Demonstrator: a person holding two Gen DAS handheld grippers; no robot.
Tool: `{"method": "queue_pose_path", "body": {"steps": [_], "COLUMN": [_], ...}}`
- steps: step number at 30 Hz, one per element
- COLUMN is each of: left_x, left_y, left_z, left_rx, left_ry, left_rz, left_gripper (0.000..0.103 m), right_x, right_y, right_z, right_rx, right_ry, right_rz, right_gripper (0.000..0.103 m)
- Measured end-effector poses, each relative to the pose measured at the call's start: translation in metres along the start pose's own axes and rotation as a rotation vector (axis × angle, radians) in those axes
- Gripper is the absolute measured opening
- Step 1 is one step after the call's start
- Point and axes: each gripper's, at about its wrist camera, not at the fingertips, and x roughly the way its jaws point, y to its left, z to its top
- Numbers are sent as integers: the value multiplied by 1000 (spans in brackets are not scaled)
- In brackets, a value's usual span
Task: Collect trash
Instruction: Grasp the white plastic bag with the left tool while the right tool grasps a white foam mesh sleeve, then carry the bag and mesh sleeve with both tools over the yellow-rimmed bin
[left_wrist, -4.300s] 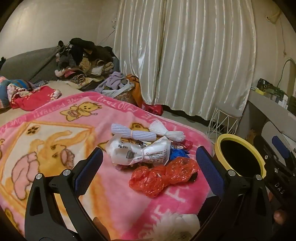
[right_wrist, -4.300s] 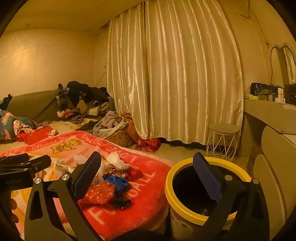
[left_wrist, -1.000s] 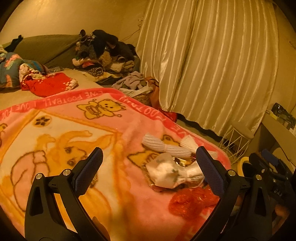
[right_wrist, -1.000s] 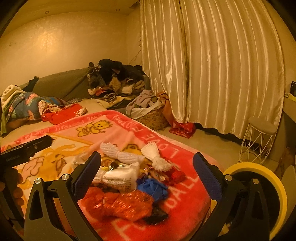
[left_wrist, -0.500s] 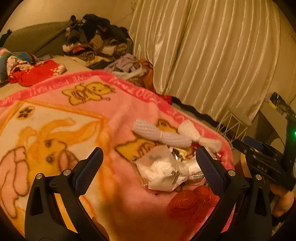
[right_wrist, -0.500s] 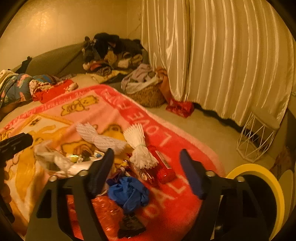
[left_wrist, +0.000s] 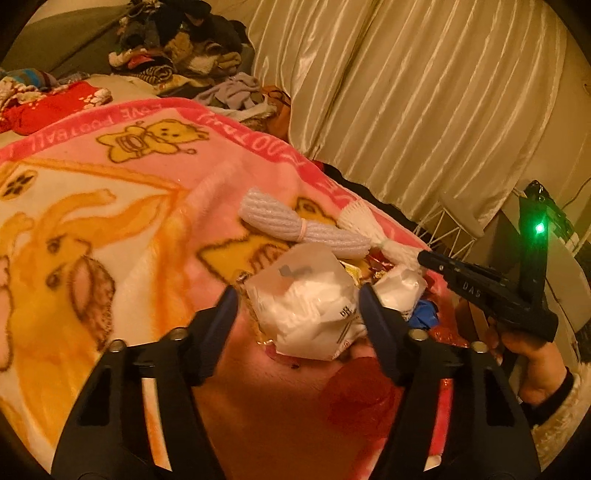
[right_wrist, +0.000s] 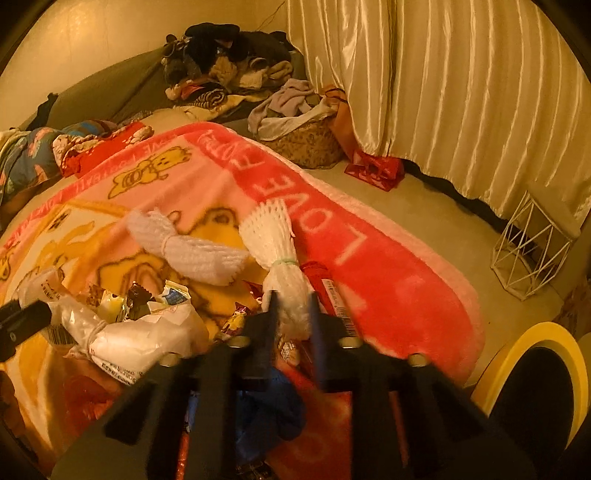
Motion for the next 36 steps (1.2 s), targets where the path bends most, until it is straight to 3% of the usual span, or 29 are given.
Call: {"method": "queue_pose_path", "body": {"steps": [7, 11, 21, 36], "left_x": [-4, -19, -54, -55], "left_y": [-6, -12, -26, -71], "left_z": [0, 4, 25, 18], "left_rx": [11, 19, 35, 116], "left_ry": [-10, -57, -151, -128], "left_rz": [-32, -39, -69, -134], "left_gripper": [35, 30, 27, 27], "right_x": [-28, -49, -95, -145], "right_y": [-4, -7, -20, -55], "right_z": [-1, -3, -11, -46], "right_rx": [48, 79, 133, 227], "right_ry": [-96, -150, -238, -275], "right_rz": [38, 42, 21, -55], "right_gripper": [8, 7, 7, 7]}}
